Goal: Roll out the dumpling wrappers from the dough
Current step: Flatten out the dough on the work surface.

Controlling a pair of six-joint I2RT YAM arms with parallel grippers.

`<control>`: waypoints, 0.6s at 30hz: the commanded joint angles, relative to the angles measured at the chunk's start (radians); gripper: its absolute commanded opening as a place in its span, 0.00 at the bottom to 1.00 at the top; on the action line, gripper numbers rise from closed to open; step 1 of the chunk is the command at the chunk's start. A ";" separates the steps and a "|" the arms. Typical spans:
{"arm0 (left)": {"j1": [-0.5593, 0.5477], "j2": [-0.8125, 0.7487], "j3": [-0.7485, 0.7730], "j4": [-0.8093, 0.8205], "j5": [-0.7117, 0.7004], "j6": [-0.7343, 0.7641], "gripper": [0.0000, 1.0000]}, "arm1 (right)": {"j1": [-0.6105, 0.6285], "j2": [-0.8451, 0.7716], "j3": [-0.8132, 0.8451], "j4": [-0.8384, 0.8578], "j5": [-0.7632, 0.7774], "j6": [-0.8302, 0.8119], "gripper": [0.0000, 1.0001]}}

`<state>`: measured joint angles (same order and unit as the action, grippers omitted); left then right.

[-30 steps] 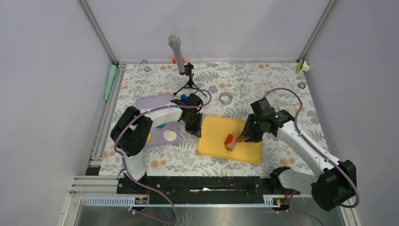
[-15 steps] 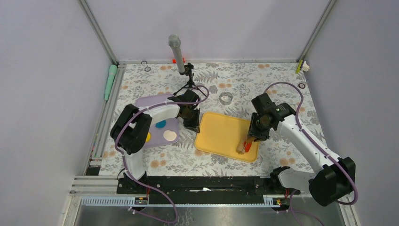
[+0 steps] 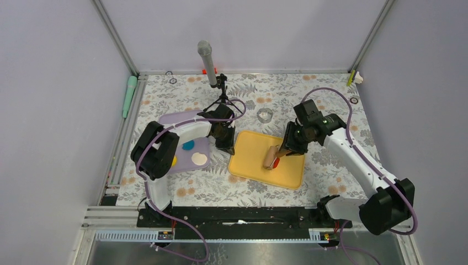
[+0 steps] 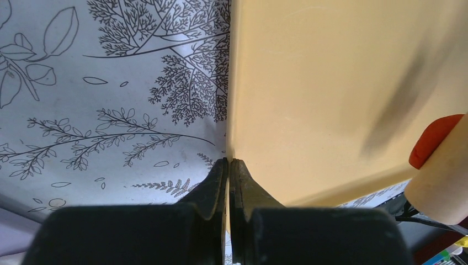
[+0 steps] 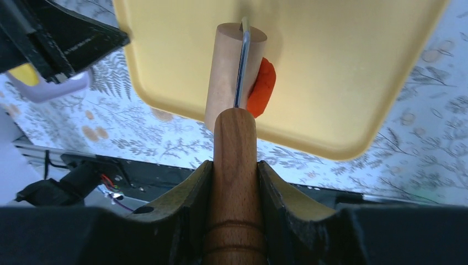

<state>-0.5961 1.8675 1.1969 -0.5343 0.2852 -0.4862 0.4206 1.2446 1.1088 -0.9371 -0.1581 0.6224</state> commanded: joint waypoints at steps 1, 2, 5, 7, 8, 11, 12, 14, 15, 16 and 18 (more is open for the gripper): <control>0.005 0.017 0.030 0.028 0.007 0.005 0.00 | -0.002 0.021 -0.009 0.162 -0.095 0.050 0.00; 0.005 0.020 0.030 0.027 0.009 0.007 0.00 | -0.002 0.039 -0.017 0.177 -0.096 0.054 0.00; 0.005 0.032 0.041 0.015 0.001 0.011 0.00 | -0.002 0.081 -0.036 0.197 -0.109 0.053 0.00; 0.005 0.034 0.049 0.013 0.002 0.012 0.00 | -0.002 0.085 -0.059 0.204 -0.095 0.052 0.00; 0.005 0.033 0.050 0.013 0.003 0.012 0.00 | -0.002 0.084 -0.069 0.200 -0.082 0.047 0.00; 0.005 0.035 0.050 0.011 0.004 0.015 0.00 | -0.002 0.068 -0.130 0.221 -0.074 0.037 0.00; 0.005 0.037 0.047 0.011 0.002 0.015 0.00 | -0.001 0.062 -0.164 0.238 -0.079 0.042 0.00; 0.005 0.039 0.047 0.011 0.004 0.015 0.00 | -0.001 0.062 -0.211 0.252 -0.084 0.056 0.00; 0.005 0.040 0.046 0.011 0.004 0.015 0.00 | -0.002 0.061 -0.229 0.256 -0.087 0.061 0.00; 0.005 0.038 0.044 0.012 0.003 0.014 0.00 | -0.002 0.058 -0.245 0.262 -0.083 0.072 0.00; 0.006 0.036 0.039 0.016 0.006 0.012 0.00 | -0.002 0.054 -0.264 0.271 -0.061 0.085 0.00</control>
<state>-0.5961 1.8828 1.2171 -0.5537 0.2935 -0.4793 0.4187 1.2800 0.9203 -0.6228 -0.2783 0.6933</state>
